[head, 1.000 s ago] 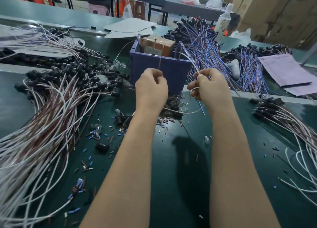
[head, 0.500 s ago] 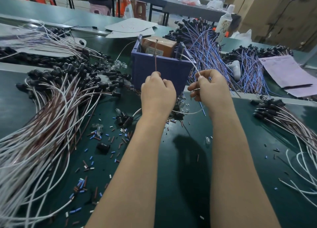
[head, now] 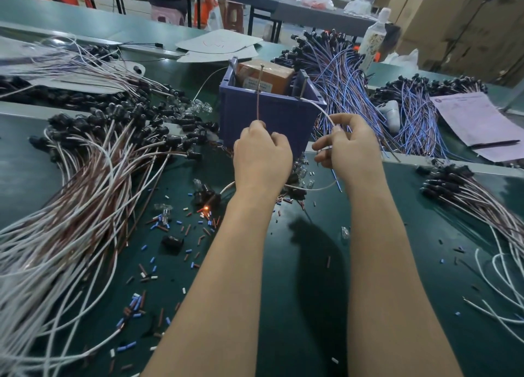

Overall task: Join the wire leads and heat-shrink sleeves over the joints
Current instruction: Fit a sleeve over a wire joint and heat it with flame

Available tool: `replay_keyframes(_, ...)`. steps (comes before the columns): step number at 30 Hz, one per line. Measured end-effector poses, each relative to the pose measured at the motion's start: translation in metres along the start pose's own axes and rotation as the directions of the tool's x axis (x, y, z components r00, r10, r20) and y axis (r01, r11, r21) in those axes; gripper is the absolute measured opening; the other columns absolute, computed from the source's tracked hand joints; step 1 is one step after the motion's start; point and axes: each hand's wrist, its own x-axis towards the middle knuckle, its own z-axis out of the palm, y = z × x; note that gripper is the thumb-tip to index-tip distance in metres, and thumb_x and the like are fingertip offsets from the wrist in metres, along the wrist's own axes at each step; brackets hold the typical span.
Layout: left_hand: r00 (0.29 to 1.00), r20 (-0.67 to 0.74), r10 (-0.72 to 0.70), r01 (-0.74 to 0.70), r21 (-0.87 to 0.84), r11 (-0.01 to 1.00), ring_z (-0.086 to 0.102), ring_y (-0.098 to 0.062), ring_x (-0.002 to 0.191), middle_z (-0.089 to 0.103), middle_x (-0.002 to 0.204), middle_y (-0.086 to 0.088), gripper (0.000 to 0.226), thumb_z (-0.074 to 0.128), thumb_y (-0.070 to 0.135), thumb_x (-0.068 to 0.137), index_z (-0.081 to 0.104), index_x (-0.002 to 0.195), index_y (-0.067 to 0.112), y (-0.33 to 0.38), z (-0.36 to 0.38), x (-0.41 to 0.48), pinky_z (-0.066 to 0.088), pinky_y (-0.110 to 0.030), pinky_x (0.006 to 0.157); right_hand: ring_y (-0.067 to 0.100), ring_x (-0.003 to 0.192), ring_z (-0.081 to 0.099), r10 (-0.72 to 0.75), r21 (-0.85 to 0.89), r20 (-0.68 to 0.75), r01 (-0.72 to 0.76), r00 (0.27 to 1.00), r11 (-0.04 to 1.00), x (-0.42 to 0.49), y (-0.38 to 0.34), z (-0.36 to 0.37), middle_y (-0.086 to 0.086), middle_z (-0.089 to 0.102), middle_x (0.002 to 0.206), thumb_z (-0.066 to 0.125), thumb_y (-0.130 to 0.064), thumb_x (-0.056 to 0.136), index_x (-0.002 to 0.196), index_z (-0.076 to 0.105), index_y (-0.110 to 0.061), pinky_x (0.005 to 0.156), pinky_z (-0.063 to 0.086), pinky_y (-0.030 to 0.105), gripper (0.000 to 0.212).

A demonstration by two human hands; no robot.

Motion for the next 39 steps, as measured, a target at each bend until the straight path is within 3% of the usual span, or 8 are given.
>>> replay_keyframes(24,1.000,-0.019,-0.009,0.009,0.005,1.000,0.049,-0.025,0.118,0.053,0.130,-0.010,0.041,0.043,0.023,0.097,0.044,0.133,0.004,-0.002,0.004,0.002,0.040,-0.039,0.103,0.002,0.037,0.050,-0.008,0.034,-0.054,0.010,0.999,0.999,0.000,0.001,-0.001,-0.001,0.061,0.067,0.029,-0.008,0.102,0.106,0.046,-0.020,0.043,0.041,0.014,0.021)
replay_keyframes(27,1.000,0.019,0.003,-0.004,0.040,0.999,0.054,-0.022,0.105,0.059,0.119,-0.010,0.033,0.043,0.024,0.096,0.052,0.122,0.006,-0.003,0.003,0.001,0.044,-0.033,0.094,0.002,0.038,0.051,0.000,0.033,-0.059,0.002,0.998,0.999,0.001,0.002,0.000,-0.001,0.062,0.068,0.029,-0.009,0.102,0.106,0.045,-0.020,0.045,0.041,0.014,0.020)
replay_keyframes(29,0.993,0.120,0.007,-0.022,0.124,0.992,0.058,-0.028,0.099,0.064,0.109,-0.012,0.027,0.046,0.025,0.095,0.059,0.109,0.006,-0.003,0.003,-0.001,0.047,-0.034,0.087,0.003,0.038,0.051,0.010,0.053,-0.070,-0.006,0.998,0.999,0.001,0.002,0.000,0.001,0.062,0.068,0.028,-0.008,0.101,0.106,0.044,-0.019,0.045,0.041,0.016,0.020)
replay_keyframes(32,0.935,0.353,-0.005,-0.107,0.298,0.948,0.059,-0.031,0.099,0.065,0.105,-0.012,0.029,0.054,0.032,0.092,0.060,0.103,0.006,-0.004,0.006,-0.006,0.045,-0.032,0.078,0.005,0.041,0.051,0.021,0.161,-0.112,-0.003,0.993,0.987,0.002,-0.001,0.001,0.003,0.062,0.071,0.026,-0.002,0.098,0.106,0.044,-0.022,0.046,0.041,0.016,0.028)
replay_keyframes(35,0.868,0.495,-0.024,-0.172,0.346,0.922,0.056,-0.028,0.102,0.059,0.113,-0.010,0.036,0.059,0.036,0.090,0.050,0.111,0.007,-0.006,0.010,-0.011,0.043,-0.033,0.079,0.006,0.043,0.052,0.064,0.376,-0.166,0.003,0.984,0.927,-0.002,-0.006,0.000,0.005,0.060,0.072,0.025,0.001,0.098,0.098,0.047,-0.026,0.048,0.043,0.018,0.034)
replay_keyframes(39,0.836,0.548,-0.031,-0.225,0.394,0.891,0.053,-0.028,0.107,0.057,0.119,-0.010,0.035,0.061,0.027,0.089,0.049,0.116,0.009,-0.010,0.010,-0.017,0.044,-0.034,0.086,0.011,0.049,0.055,0.272,0.712,-0.188,-0.060,0.944,0.700,-0.008,-0.009,-0.005,0.006,0.060,0.066,0.027,0.005,0.097,0.091,0.051,-0.016,0.052,0.047,0.020,0.032)
